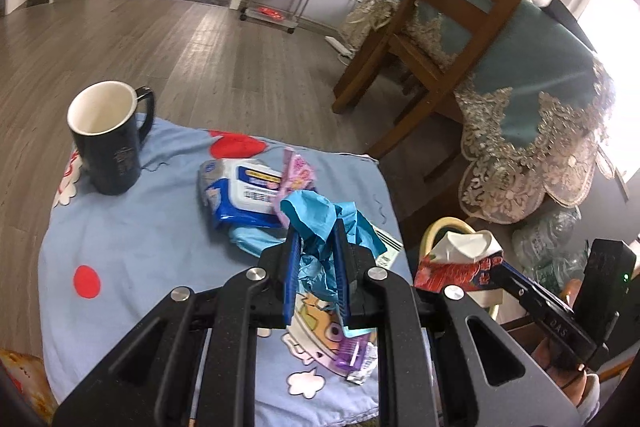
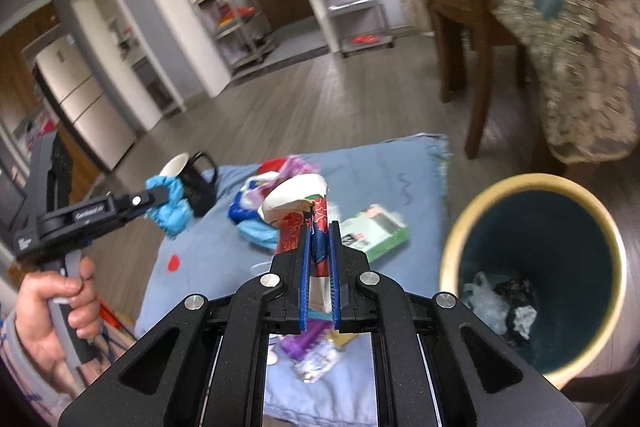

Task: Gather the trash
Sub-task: 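Carry the red wrapper over the bin and open the right gripper while the left gripper carries the glove there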

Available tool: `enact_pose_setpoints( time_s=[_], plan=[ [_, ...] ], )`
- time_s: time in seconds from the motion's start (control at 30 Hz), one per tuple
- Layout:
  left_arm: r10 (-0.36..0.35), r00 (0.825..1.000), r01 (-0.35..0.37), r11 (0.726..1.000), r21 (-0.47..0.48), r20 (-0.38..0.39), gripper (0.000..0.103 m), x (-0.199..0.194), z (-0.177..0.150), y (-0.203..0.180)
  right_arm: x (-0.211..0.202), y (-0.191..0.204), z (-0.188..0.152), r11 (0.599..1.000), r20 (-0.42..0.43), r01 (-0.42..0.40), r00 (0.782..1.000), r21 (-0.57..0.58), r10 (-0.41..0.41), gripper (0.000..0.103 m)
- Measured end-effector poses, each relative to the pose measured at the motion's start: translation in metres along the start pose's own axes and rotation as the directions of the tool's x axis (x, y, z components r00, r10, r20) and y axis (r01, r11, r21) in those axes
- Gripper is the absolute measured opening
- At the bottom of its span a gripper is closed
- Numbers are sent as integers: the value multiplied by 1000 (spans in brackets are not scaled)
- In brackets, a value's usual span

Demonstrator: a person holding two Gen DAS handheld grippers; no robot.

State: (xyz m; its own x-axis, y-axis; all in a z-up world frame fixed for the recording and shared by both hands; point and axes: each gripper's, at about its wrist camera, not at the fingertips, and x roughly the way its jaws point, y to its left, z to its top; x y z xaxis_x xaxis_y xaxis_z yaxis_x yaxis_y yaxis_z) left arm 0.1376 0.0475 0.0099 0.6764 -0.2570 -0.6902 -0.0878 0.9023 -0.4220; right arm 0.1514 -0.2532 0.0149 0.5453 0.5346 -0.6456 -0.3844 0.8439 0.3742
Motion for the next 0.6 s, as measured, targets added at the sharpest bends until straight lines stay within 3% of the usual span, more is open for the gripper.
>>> enact_pose_setpoints(
  time_s=[0.4,0.6],
  plan=[
    [-67,996,73,992,99,-58,15,27,-11,-66,-41,-75,-12,977,61,127,988,171,-139,10],
    [-97,989,115,979,170,-108,15,48,-23,-110,-49,-99,-19,957,51,181,979,227,-197,10]
  ],
)
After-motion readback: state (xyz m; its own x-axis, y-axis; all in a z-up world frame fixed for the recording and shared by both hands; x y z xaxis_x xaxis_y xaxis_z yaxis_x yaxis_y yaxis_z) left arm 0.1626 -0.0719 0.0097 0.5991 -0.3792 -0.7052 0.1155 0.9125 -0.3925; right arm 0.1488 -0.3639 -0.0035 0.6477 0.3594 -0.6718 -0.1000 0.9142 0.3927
